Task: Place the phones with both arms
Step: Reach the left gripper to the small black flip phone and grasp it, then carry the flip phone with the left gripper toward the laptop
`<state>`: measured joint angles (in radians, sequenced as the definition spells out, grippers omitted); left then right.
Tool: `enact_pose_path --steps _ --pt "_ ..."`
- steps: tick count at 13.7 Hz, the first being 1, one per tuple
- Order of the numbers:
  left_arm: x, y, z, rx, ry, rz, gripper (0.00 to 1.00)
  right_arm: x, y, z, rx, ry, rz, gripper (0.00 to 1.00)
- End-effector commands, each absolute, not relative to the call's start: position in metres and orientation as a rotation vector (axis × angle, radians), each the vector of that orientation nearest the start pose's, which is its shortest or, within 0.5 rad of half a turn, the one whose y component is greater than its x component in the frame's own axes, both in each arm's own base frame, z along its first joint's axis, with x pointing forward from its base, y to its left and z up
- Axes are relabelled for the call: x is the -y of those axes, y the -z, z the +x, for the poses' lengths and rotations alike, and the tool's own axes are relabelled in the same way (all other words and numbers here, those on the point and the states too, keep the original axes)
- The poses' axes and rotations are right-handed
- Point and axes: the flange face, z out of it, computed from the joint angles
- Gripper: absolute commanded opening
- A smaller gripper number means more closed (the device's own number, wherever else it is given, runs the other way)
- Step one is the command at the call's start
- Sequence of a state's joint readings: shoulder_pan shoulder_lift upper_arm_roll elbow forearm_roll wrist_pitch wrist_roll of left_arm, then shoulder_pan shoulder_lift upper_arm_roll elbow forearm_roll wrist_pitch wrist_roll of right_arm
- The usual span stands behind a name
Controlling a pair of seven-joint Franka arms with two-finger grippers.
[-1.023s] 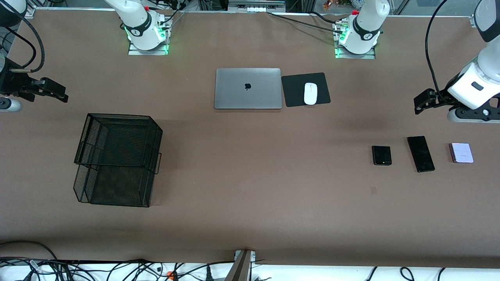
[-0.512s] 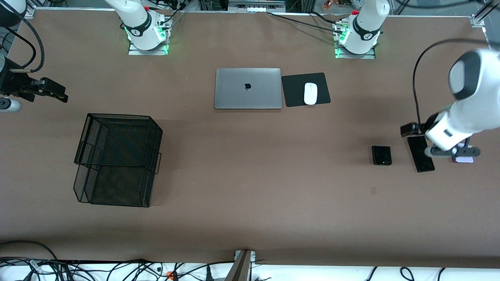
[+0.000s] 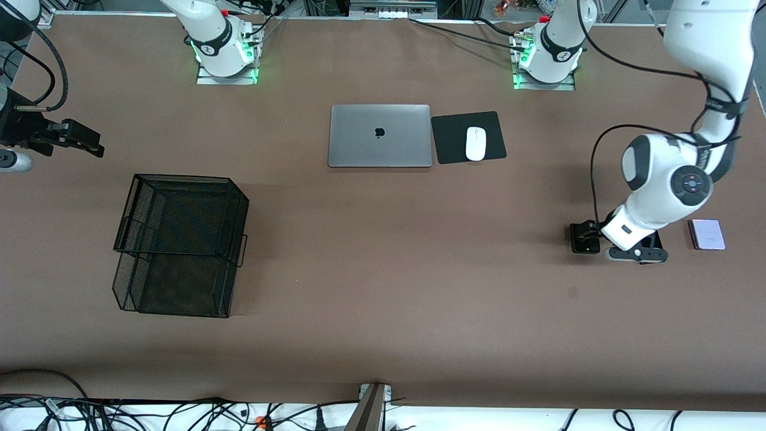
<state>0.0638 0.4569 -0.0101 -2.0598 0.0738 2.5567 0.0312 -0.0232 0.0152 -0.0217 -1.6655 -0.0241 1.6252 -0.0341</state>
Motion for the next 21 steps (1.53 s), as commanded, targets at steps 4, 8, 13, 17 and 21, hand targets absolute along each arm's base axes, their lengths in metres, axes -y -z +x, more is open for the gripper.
enact_pose_path --steps 4,8,13,17,21 --pt "-0.031 -0.156 0.575 -0.111 0.107 -3.101 1.0 0.026 -0.577 0.559 -0.029 -0.081 -3.162 1.0" --pt "-0.031 -0.158 0.576 -0.117 0.106 -3.099 0.54 0.026 -0.577 0.559 -0.029 -0.081 -3.162 1.0" --pt "-0.034 -0.17 0.581 -0.103 0.134 -3.094 1.0 0.026 -0.578 0.559 -0.029 -0.079 -3.162 1.0" --pt "-0.036 -0.169 0.579 -0.099 0.11 -3.093 1.0 0.026 -0.579 0.559 -0.029 -0.074 -3.162 1.0" --pt "-0.034 -0.167 0.579 -0.094 0.103 -3.095 0.35 0.026 -0.579 0.559 -0.029 -0.074 -3.162 1.0"
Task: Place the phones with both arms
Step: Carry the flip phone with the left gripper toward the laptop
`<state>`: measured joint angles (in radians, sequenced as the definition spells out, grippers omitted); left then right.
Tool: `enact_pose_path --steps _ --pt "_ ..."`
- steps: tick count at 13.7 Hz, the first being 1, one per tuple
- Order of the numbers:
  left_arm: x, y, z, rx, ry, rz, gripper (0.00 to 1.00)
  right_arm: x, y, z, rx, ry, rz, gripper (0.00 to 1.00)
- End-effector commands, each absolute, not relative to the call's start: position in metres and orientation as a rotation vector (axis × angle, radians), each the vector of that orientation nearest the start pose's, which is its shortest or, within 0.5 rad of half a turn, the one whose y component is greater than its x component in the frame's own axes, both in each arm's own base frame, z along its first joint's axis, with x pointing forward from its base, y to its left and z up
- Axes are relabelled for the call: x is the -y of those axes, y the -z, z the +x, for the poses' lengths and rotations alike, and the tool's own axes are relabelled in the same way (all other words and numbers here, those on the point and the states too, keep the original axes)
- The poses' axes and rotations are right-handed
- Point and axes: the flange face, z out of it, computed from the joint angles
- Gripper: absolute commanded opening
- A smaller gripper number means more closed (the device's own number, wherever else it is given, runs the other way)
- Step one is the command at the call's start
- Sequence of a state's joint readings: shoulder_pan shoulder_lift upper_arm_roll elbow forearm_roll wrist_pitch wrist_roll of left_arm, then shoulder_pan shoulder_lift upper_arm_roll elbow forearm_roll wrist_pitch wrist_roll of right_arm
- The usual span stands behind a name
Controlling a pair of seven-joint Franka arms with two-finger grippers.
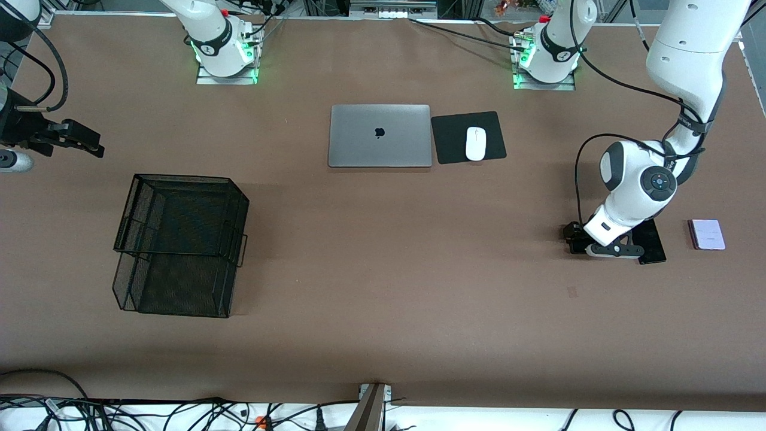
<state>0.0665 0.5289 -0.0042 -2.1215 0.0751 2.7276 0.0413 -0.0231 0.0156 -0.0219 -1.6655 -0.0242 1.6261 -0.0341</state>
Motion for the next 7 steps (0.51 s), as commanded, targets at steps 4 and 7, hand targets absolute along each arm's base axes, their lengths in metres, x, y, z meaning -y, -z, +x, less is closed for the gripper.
enact_pose_path --steps 4,7 --pt "0.021 -0.226 0.617 -0.181 -0.161 -3.116 0.32 0.026 -0.579 0.559 -0.029 -0.074 -3.162 1.0" --pt "0.139 -0.285 0.636 -0.331 -0.317 -3.143 0.33 0.026 -0.579 0.559 -0.029 -0.074 -3.162 1.0"
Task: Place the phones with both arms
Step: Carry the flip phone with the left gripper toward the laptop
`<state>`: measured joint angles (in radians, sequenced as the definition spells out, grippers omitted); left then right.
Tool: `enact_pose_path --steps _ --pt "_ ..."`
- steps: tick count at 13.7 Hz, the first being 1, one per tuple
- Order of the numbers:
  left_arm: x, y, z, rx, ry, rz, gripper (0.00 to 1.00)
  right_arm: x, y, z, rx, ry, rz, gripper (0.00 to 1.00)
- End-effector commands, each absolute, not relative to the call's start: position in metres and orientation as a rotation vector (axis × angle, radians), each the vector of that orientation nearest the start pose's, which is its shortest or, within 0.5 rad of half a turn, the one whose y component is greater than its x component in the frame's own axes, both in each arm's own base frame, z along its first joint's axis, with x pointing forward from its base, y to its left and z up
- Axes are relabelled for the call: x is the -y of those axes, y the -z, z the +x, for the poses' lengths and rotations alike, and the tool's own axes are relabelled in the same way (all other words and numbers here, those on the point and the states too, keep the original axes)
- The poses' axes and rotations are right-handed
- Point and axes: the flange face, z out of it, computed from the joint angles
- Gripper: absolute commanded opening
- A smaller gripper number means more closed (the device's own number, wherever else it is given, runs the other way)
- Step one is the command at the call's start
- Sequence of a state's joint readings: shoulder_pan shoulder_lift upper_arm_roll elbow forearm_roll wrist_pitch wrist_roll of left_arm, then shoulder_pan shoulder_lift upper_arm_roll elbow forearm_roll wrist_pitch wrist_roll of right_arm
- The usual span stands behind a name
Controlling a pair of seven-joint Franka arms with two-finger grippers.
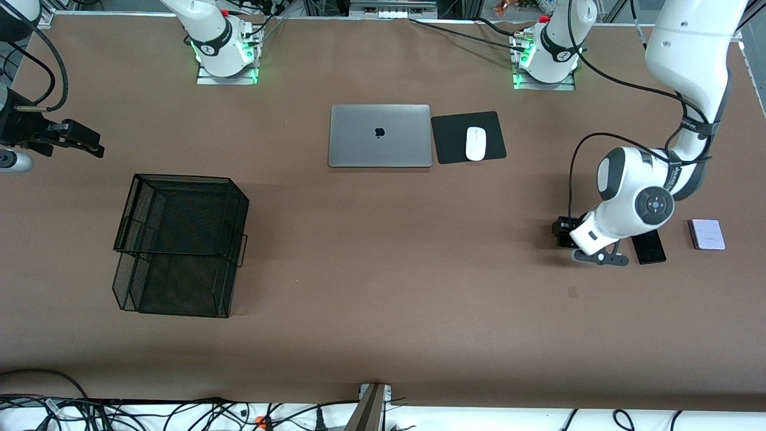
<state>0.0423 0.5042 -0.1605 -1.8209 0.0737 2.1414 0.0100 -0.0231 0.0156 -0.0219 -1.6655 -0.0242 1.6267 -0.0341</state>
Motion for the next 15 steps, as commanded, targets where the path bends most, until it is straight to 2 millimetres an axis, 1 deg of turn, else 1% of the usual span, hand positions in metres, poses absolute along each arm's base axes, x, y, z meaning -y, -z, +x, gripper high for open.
enact_pose_path --steps 1,2,3,4,5,6,7,8,9,10,12,13,15 --pt "0.181 -0.275 0.632 -0.332 -0.338 -3.162 0.33 0.026 -0.579 0.559 -0.029 -0.074 -3.162 1.0" --pt "0.22 -0.265 0.63 -0.28 -0.351 -3.214 0.35 0.026 -0.578 0.559 -0.029 -0.076 -3.162 1.0" --pt "0.261 -0.256 0.627 -0.237 -0.335 -3.263 0.35 0.026 -0.578 0.559 -0.026 -0.076 -3.162 1.0" --pt "0.303 -0.248 0.622 -0.218 -0.251 -3.295 0.35 0.026 -0.578 0.559 -0.026 -0.076 -3.162 1.0" --pt "0.336 -0.239 0.614 -0.2 -0.173 -3.318 0.38 0.026 -0.578 0.559 -0.026 -0.076 -3.162 1.0" --pt "0.355 -0.225 0.609 -0.146 -0.117 -3.342 0.49 0.026 -0.578 0.559 -0.026 -0.076 -3.162 1.0" --pt "0.367 -0.218 0.605 -0.073 -0.067 -3.365 0.57 0.026 -0.577 0.56 -0.026 -0.079 -3.162 1.0" --pt "0.388 -0.217 0.596 0.008 -0.042 -3.378 0.62 0.026 -0.578 0.559 -0.026 -0.076 -3.162 1.0" --pt "0.399 -0.216 0.589 0.071 -0.047 -3.371 1.0 0.026 -0.578 0.559 -0.026 -0.077 -3.164 1.0" --pt "0.396 -0.214 0.589 0.121 -0.055 -3.362 1.0 0.026 -0.577 0.56 -0.024 -0.079 -3.162 1.0" --pt "0.377 -0.22 0.596 0.157 -0.102 -3.333 1.0 0.026 -0.574 0.561 -0.021 -0.084 -3.164 1.0" --pt "0.361 -0.229 0.599 0.168 -0.175 -3.28 1.0 0.025 -0.574 0.562 -0.014 -0.086 -3.164 1.0" --pt "0.307 -0.263 0.612 0.164 -0.223 -3.112 1.0 0.024 -0.574 0.562 -0.011 -0.086 -3.164 1.0"
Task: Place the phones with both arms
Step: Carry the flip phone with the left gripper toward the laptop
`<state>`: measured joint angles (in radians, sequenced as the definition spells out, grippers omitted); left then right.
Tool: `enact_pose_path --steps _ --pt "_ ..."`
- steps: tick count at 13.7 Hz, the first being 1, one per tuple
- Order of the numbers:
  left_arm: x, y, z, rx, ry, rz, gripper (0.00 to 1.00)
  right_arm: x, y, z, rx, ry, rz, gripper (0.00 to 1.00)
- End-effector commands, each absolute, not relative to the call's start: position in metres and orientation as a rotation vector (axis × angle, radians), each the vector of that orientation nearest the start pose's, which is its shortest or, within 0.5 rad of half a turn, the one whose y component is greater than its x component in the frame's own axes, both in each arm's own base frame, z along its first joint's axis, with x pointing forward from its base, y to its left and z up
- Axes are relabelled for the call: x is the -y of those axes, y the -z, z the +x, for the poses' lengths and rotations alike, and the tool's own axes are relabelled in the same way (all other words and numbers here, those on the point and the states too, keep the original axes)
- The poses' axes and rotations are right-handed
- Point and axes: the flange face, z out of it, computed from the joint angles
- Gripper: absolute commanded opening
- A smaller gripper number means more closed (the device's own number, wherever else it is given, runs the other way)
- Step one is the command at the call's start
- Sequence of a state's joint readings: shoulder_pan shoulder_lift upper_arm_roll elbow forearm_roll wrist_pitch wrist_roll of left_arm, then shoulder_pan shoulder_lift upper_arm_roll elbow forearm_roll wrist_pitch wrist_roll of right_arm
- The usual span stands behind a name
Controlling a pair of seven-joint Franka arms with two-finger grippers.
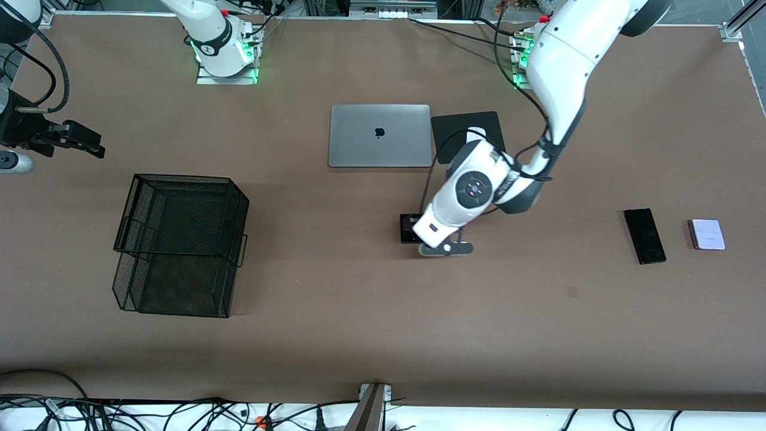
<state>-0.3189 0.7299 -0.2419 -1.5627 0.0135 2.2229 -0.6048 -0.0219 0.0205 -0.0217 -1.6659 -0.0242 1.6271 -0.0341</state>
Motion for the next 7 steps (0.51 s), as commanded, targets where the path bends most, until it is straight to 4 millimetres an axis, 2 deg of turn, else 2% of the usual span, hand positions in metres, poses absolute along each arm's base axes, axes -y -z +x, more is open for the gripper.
enact_pose_path --steps 1,3,4,6,7 --pt "0.276 -0.276 0.618 0.151 -0.239 -3.023 1.0 0.022 -0.574 0.562 -0.004 -0.084 -3.164 1.0" --pt "0.207 -0.283 0.632 0.142 -0.282 -2.884 1.0 0.014 -0.57 0.565 0.025 -0.088 -3.162 1.0" --pt "0.171 -0.284 0.639 0.092 -0.305 -2.826 1.0 -0.008 -0.564 0.569 0.071 -0.087 -3.16 1.0" --pt "0.091 -0.278 0.65 0.039 -0.361 -2.771 1.0 -0.076 -0.55 0.574 0.197 -0.083 -3.155 1.0" --pt "0.039 -0.272 0.656 0.108 -0.39 -2.78 1.0 -0.114 -0.538 0.578 0.139 -0.074 -3.156 1.0"
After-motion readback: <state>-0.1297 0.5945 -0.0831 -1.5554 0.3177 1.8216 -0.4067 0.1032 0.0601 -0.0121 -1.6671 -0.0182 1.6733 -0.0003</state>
